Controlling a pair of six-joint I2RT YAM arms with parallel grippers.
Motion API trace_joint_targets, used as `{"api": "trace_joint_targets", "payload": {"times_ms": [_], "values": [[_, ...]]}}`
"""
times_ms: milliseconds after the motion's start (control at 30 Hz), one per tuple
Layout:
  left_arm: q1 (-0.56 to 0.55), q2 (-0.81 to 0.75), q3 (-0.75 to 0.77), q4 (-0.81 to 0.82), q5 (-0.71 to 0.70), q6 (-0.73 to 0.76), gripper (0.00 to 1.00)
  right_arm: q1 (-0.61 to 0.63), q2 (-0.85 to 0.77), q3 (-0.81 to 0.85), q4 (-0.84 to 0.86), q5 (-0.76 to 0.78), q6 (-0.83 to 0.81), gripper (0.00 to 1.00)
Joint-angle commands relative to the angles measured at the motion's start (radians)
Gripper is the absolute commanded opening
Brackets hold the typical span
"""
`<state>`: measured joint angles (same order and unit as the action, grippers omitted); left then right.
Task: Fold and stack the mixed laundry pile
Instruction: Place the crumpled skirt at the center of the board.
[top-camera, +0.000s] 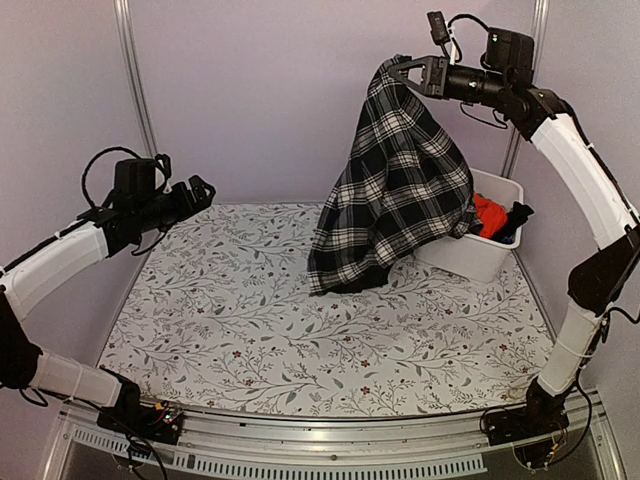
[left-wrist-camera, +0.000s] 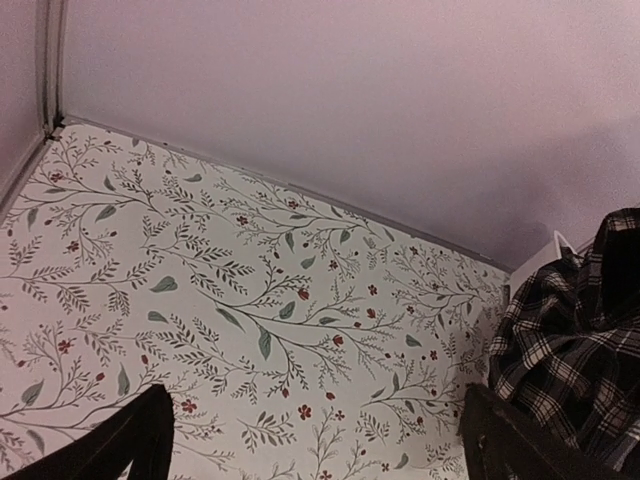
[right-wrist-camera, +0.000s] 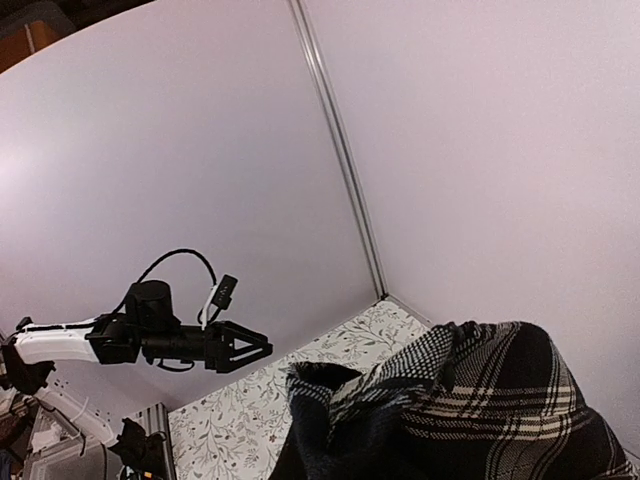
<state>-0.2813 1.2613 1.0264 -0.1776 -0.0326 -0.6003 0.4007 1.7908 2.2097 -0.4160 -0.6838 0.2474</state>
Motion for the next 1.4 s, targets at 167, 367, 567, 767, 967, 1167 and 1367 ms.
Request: {"api": "trace_joint_targets", "payload": {"times_ms": [167, 367, 567, 767, 967, 1167, 1367], "values": [[0.085, -0.055, -0.044, -0.002, 0.055, -0.061, 1.0, 0.221, 0.075, 0.229, 0.096, -0.151, 0.065, 0.0], [0.165, -0.089, -0.056, -0.036, 0.059, -0.103, 1.0, 0.298, 0.201, 0.249, 0.343, -0.299, 0.242, 0.0], [0.212, -0.126, -0.086, -0.017, 0.104, -0.088, 1.0, 0.309, 0.17, 0.103, 0.325, -0.383, 0.219, 0.0], [0.204, -0.088, -0.109, 0.07, 0.311, -0.022, 1.0, 0.28, -0.155, -0.576, 0.325, -0.314, 0.086, 0.0], [0.097, 0.002, -0.106, 0.047, 0.364, 0.06, 1.0, 0.146, -0.488, -1.223, 0.282, -0.093, 0.12, 0.0], [-0.038, 0.133, -0.118, 0.025, 0.366, 0.093, 0.99, 0.089, -0.685, -1.578, 0.241, 0.071, 0.193, 0.0], [-0.121, 0.181, -0.161, 0.087, 0.443, 0.119, 0.93, 0.075, -0.662, -1.619, 0.223, 0.153, 0.173, 0.0]]}}
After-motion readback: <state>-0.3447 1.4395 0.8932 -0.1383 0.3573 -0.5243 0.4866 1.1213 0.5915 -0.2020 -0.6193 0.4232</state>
